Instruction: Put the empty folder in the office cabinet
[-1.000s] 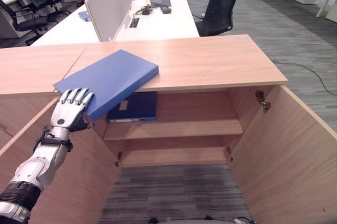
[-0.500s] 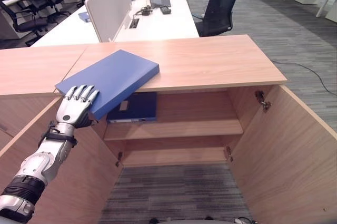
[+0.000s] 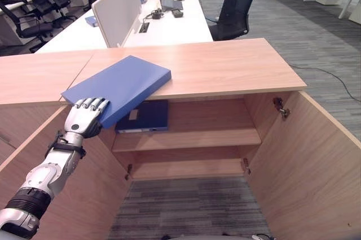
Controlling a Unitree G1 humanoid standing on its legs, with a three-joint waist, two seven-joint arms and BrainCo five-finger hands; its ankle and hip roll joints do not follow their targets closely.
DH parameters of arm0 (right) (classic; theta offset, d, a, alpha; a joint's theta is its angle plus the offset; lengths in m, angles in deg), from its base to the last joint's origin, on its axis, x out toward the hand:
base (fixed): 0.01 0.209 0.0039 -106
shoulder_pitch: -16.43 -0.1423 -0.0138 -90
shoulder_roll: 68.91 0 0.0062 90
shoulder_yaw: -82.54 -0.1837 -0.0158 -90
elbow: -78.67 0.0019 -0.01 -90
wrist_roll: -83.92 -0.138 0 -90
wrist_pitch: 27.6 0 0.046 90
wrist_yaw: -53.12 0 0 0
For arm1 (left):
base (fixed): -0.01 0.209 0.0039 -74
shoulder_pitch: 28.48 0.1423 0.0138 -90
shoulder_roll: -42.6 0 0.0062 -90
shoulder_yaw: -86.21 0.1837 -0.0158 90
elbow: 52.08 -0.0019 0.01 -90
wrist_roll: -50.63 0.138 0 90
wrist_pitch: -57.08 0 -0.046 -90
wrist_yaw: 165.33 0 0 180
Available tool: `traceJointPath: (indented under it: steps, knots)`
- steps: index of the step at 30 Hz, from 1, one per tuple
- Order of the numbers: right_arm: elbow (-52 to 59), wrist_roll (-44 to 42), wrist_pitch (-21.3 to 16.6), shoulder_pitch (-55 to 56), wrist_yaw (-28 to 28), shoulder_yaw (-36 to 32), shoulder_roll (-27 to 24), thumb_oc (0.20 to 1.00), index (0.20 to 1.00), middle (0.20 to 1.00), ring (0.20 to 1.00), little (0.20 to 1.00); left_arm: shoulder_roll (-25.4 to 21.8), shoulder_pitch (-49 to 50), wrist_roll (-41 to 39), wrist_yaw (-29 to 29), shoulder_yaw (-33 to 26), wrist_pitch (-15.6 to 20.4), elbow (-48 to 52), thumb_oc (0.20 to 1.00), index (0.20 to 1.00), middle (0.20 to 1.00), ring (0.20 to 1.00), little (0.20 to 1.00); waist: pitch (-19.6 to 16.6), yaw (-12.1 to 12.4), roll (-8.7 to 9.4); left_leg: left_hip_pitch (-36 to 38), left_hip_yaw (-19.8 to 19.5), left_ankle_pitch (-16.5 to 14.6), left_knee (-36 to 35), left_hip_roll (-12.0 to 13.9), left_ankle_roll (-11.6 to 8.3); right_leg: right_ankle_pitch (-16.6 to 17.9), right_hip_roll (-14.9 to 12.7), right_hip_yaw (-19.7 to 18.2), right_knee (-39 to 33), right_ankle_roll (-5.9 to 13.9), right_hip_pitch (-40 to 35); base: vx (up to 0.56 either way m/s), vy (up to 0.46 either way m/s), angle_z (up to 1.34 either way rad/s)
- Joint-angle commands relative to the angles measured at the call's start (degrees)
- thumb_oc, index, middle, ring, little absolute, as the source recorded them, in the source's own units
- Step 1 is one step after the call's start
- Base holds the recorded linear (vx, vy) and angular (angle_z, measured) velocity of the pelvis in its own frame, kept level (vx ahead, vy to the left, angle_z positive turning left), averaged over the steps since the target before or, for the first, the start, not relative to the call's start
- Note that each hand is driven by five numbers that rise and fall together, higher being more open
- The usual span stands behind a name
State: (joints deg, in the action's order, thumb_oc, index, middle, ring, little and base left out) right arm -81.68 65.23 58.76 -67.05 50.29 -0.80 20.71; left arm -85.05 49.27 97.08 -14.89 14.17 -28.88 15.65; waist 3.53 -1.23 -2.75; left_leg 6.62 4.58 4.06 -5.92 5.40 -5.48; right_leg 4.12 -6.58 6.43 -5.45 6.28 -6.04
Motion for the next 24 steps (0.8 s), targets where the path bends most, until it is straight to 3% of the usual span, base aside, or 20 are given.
traceJointPath:
  steps: [1, 17, 24]
  knots:
    - [-2.30, 0.12, -0.95, -4.04, -0.82, 0.42, -0.48, 1.000, 1.000, 1.000, 1.000, 1.000, 0.10, -8.86, -1.21, -0.27, -1.53, -1.14, -1.56, 0.200, 0.200, 0.200, 0.200, 0.200, 3.20, -1.05, 1.53, 3.03, -1.13, -7.03, 0.92, -0.93, -1.45, -4.10, -2.77, -0.70, 0.45, 4.87, -1.73, 0.00, 0.000, 0.00]
    - [-2.11, -1.17, -0.88, -4.18, -0.75, -0.16, 0.20, 1.000, 1.000, 1.000, 1.000, 1.000, 0.12, -7.54, -2.69, -0.23, -3.71, -0.74, -0.54, 0.200, 0.200, 0.200, 0.200, 0.200, 2.91, -0.97, 1.51, 3.20, -0.80, -7.06, 0.92, -0.92, -1.45, -4.17, -2.82, -0.93, 0.50, 4.82, -1.94, 0.00, 0.000, 0.00]
    - [-1.86, -1.06, -0.49, -4.67, -0.36, 0.53, 0.46, 1.000, 1.000, 1.000, 1.000, 1.000, -2.86, -10.70, -5.21, -1.12, -7.23, 0.23, 6.98, 0.200, 0.200, 0.200, 0.200, 0.200, 2.61, -0.66, 1.39, 3.56, -1.12, -7.29, 0.92, -1.13, -1.22, -4.20, -2.91, -0.67, 1.05, 4.76, -2.20, 0.00, 0.000, 0.00]
